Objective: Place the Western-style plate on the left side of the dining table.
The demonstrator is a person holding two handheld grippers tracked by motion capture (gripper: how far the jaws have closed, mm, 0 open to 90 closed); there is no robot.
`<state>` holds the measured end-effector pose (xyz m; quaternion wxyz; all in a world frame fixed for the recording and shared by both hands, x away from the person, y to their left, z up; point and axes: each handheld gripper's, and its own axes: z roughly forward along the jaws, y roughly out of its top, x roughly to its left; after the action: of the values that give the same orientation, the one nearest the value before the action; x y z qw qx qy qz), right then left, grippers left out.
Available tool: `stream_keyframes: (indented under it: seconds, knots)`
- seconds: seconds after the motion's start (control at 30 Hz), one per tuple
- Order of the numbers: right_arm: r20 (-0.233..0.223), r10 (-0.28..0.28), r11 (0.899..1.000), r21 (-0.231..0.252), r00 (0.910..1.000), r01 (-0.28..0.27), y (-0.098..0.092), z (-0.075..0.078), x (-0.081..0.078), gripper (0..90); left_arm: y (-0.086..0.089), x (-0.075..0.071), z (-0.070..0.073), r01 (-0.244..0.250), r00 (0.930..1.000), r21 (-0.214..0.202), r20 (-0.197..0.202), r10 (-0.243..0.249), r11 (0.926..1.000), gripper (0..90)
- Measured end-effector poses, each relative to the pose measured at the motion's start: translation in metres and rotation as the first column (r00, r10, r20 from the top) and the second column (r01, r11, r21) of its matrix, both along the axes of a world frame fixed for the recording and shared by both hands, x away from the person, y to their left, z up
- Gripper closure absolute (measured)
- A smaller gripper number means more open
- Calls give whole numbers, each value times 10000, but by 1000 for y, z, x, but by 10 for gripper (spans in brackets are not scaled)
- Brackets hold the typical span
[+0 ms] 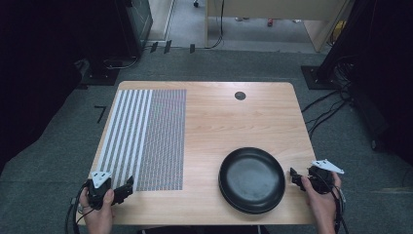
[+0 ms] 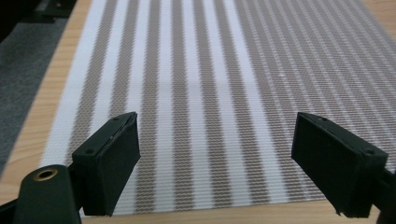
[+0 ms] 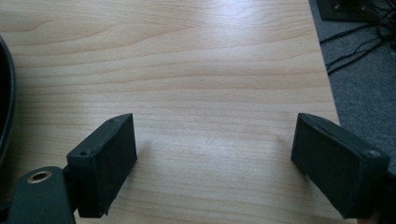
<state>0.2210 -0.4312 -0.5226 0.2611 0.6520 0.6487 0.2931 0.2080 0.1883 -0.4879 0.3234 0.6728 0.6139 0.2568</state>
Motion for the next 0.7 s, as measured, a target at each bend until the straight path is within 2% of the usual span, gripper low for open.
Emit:
stream_keyframes:
  seconds: [0.13, 0.3, 0.4, 0.47, 0.53, 0.6, 0.7]
  knots:
    - [149, -218, 9997, 133, 9997, 216, -5, 8, -2, 135, -11, 5, 2, 237, 9997, -91, -70, -237, 9997, 145]
    - [331, -532, 9981, 314, 9980, 522, -13, 22, 0, 137, -28, 9, 5, 620, 9980, 57, -114, -619, 9981, 145]
    - [472, -638, 9951, 780, 9968, 600, -17, 34, 0, 138, -37, 12, 9, 775, 9970, 131, -104, -773, 9969, 143]
    - [561, -679, 9893, 1333, 9961, 599, -20, 41, 0, 140, -39, 14, 11, 794, 9968, 95, -78, -793, 9968, 140]
    - [651, -707, 9857, 1575, 9954, 597, -20, 46, 1, 142, -49, 20, 15, 866, 9962, -79, 22, -866, 9962, 140]
    - [602, -640, 9894, 1344, 9961, 555, -19, 48, 2, 142, -56, 23, 17, 977, 9952, -280, 84, -975, 9948, 140]
    - [529, -566, 9905, 1286, 9970, 494, -18, 46, 0, 142, -67, 27, 20, 1093, 9940, -638, 118, -1088, 9920, 140]
